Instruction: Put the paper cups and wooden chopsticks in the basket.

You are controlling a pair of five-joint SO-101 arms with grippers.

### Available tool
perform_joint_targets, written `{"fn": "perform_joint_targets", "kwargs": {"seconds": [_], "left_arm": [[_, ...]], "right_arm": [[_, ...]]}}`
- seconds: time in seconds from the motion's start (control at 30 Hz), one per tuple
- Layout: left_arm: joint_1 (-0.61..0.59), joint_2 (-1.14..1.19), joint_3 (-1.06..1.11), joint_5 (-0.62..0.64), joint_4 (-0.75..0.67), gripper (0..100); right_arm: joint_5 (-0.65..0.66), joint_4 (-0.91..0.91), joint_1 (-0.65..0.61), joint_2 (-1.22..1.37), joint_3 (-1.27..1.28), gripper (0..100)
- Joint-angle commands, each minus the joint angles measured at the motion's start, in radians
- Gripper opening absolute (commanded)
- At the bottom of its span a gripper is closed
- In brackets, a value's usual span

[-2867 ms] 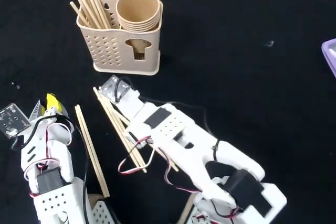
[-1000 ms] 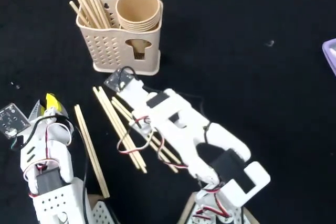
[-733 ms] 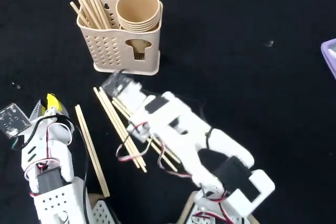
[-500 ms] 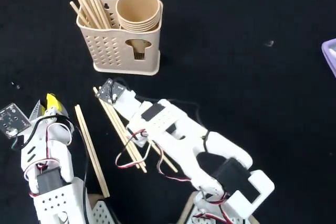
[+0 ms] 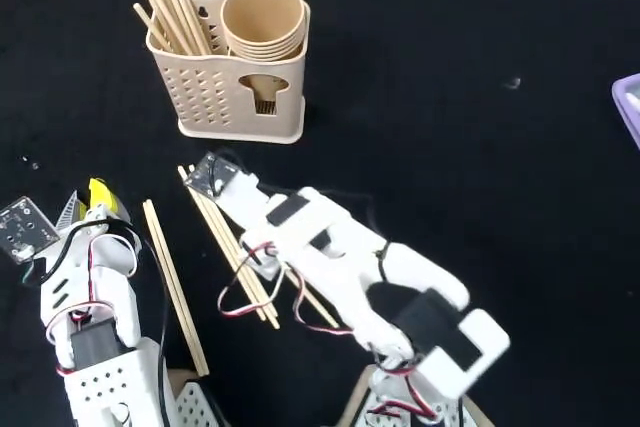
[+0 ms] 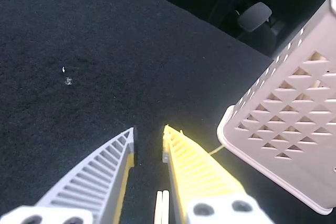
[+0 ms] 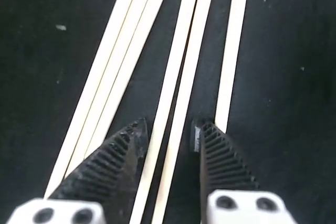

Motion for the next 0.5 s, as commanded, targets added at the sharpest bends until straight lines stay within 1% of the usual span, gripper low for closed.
{"fn": "perform_joint_targets", "kwargs": {"seconds": [0.0, 0.1, 0.13, 0.27, 0.47], "left_arm": [[0.004, -0.006, 0.024, -0.006, -0.014, 10], [0.004, -0.006, 0.024, -0.006, -0.014, 10], [0.004, -0.006, 0.024, -0.006, -0.014, 10], [0.004, -0.006, 0.024, -0.006, -0.014, 10], [0.005, -0.006, 0.024, -0.006, -0.014, 10]], "right_arm": [[0.003, 0.026, -0.008, 0.067, -0.108, 13.0], [0.003, 0.035, -0.006, 0.054, -0.116, 0.3], [0.003, 0.044, -0.006, 0.045, -0.116, 2.2], [0.008, 0.077, -0.005, -0.042, -0.094, 1.0], [0.008, 0.17, -0.003, -0.329, -0.045, 1.0]]}}
